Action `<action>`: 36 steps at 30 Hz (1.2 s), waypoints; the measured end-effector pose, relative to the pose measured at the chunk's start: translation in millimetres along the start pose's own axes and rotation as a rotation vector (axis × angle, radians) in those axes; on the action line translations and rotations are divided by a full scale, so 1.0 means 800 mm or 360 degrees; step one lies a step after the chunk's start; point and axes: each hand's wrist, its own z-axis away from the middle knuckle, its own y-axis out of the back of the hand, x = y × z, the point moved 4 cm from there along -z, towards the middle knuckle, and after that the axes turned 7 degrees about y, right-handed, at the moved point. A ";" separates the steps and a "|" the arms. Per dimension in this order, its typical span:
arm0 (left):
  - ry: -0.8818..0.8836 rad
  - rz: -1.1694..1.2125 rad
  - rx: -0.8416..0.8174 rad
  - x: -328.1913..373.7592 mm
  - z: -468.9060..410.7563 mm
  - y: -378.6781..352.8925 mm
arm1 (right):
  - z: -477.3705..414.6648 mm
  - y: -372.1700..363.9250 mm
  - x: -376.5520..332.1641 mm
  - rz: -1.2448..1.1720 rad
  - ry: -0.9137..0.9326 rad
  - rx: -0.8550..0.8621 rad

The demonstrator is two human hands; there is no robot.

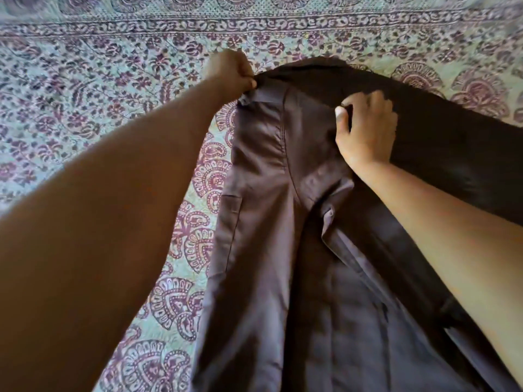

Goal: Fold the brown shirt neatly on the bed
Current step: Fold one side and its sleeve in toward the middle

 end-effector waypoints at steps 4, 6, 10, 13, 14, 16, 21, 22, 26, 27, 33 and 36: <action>0.0066 0.0064 0.0565 0.004 0.045 -0.007 | 0.016 0.006 -0.013 -0.0093 0.0003 0.0134; -0.0124 0.0163 0.0695 0.011 0.079 -0.018 | 0.041 0.013 -0.024 -0.0263 0.0080 0.0196; -0.0264 -0.0236 0.0003 -0.001 0.107 -0.080 | 0.108 0.014 -0.027 -0.0529 0.0131 0.0066; -0.0094 -0.0484 -0.0234 -0.008 0.079 -0.084 | 0.149 0.004 0.001 -0.0460 0.0056 -0.0160; -0.0027 -0.0506 -0.0309 -0.006 0.070 -0.080 | 0.158 0.003 0.010 -0.0325 0.0091 -0.0228; 0.0074 -0.0504 -0.0474 0.004 0.059 -0.071 | 0.168 0.002 0.029 -0.0078 0.0222 -0.0369; -0.0006 -0.0263 -0.0331 0.017 0.132 -0.045 | 0.163 0.014 0.062 0.0173 0.0310 -0.0592; -0.0057 -0.0254 -0.0290 0.011 0.167 -0.044 | 0.164 0.019 0.067 0.0205 0.0300 -0.0608; -0.0333 -0.0367 -0.0179 -0.029 0.334 -0.050 | 0.180 0.045 0.061 0.0195 0.0271 -0.0632; -0.0376 -0.0418 -0.0151 -0.042 0.368 -0.053 | 0.189 0.054 0.048 0.0127 0.0291 -0.0577; -0.0340 -0.0691 -0.0106 -0.103 0.467 -0.068 | 0.280 0.064 -0.083 -0.0244 0.0832 -0.0663; -0.0410 -0.0818 -0.0221 -0.116 0.483 -0.069 | 0.309 0.051 -0.094 -0.0160 0.0793 -0.0891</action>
